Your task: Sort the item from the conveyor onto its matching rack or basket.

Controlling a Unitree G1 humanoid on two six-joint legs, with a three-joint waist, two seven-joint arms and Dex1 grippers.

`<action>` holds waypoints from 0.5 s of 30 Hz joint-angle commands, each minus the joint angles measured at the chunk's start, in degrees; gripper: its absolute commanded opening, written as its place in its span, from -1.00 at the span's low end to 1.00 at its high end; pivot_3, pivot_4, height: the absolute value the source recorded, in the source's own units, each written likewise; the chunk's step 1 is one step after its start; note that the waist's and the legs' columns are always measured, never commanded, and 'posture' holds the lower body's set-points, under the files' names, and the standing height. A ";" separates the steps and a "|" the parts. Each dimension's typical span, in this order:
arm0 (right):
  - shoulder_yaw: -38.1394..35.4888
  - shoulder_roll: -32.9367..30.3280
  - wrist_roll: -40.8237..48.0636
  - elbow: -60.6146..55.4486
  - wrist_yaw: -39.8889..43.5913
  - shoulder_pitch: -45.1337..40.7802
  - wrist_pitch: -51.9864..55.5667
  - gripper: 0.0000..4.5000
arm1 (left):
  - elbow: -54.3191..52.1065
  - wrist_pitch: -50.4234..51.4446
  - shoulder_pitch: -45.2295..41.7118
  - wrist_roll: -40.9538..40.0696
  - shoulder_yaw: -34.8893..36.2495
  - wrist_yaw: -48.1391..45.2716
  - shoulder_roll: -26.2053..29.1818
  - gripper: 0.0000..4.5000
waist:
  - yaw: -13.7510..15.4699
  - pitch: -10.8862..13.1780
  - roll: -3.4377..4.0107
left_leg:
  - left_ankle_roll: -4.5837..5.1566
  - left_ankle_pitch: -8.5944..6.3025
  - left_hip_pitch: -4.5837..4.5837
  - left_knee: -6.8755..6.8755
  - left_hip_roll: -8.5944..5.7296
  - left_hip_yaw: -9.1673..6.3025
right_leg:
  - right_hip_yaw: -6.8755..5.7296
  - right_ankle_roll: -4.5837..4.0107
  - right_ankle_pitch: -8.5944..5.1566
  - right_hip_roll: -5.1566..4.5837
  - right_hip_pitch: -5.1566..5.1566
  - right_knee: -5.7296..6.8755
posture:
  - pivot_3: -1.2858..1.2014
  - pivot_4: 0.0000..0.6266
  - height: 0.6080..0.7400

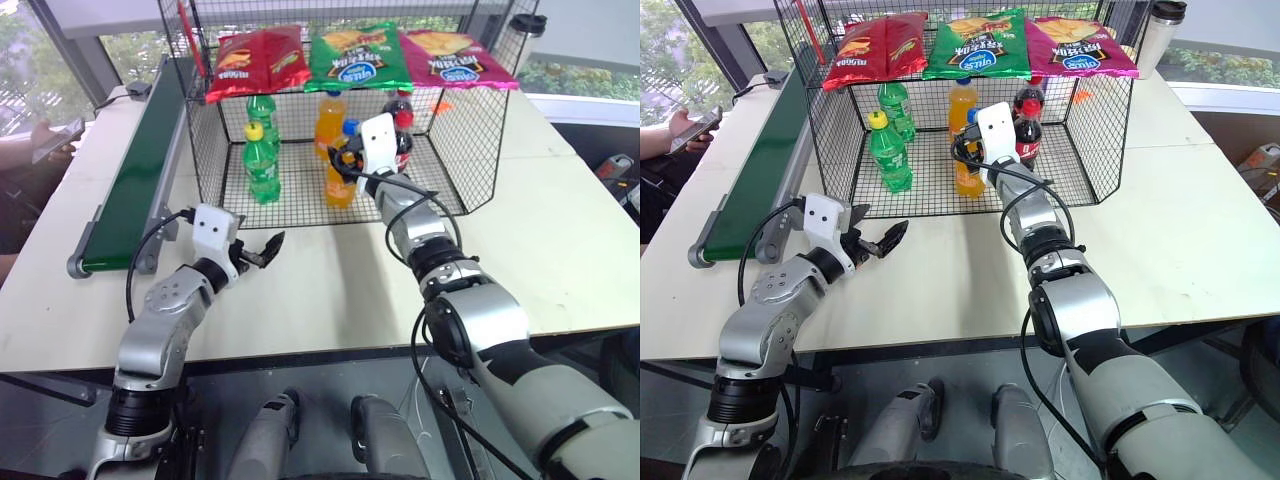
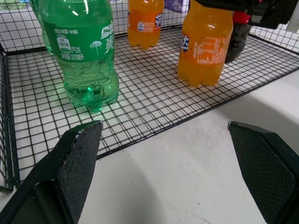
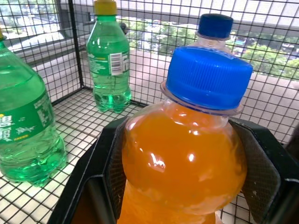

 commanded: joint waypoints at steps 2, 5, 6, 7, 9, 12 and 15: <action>-1.51 1.01 -0.52 0.65 -1.35 -3.54 -3.85 0.14 | -2.06 -0.36 -0.79 0.14 0.39 0.33 0.33 0.99 | -0.09 0.00 0.00 | 0.00 0.00 0.02 0.00 0.01 0.00 | 0.01 0.00 0.00 0.01 0.00 0.02 | 0.03 -0.52 0.98; -1.82 1.37 -0.93 1.60 -2.05 -3.93 -4.77 0.14 | -2.10 -0.35 -0.81 0.22 0.22 0.42 0.32 0.99 | -0.08 0.00 0.00 | -0.02 0.02 0.03 0.00 0.02 -0.01 | 0.01 -0.02 0.01 0.03 0.01 0.02 | 0.03 -0.52 0.98; -1.87 1.44 -1.10 1.86 -2.33 -4.07 -5.12 0.14 | -2.11 -0.35 -0.83 0.25 0.14 0.47 0.30 0.99 | -0.08 0.00 0.00 | -0.02 0.02 0.03 0.00 0.02 -0.01 | 0.02 -0.03 0.01 0.03 0.01 0.02 | 0.03 -0.52 0.98; -1.94 1.53 -1.27 2.08 -2.57 -4.22 -5.40 0.14 | -2.13 -0.36 -0.86 0.27 0.10 0.51 0.27 0.99 | -0.08 0.00 0.00 | -0.02 0.02 0.03 0.00 0.02 -0.01 | 0.02 -0.03 0.01 0.03 0.01 0.02 | 0.03 -0.52 0.98; -2.18 1.68 -1.43 2.49 -2.80 -4.54 -5.68 0.14 | -2.14 -0.33 -0.93 0.30 0.01 0.59 0.23 0.99 | -0.08 0.00 0.00 | -0.02 0.02 0.03 0.00 0.02 -0.01 | 0.02 -0.03 0.01 0.03 0.01 0.02 | 0.03 -0.52 0.98; -2.42 1.80 -1.85 3.10 -3.08 -5.11 -6.11 0.14 | -2.07 -0.36 -1.13 0.42 -0.21 0.74 0.15 0.99 | -0.06 0.00 0.00 | -0.02 0.02 0.03 0.00 0.02 -0.01 | 0.02 -0.03 0.01 0.04 0.01 0.03 | 0.03 -0.52 0.98; -2.55 2.02 -1.99 3.07 -2.72 -5.29 -6.45 0.36 | -2.18 -0.36 -1.10 0.36 -0.17 0.84 0.16 1.00 | -0.06 0.00 0.00 | -0.03 0.02 0.03 0.00 0.02 -0.01 | 0.03 -0.03 0.01 0.04 0.01 0.02 | 0.03 -0.52 0.98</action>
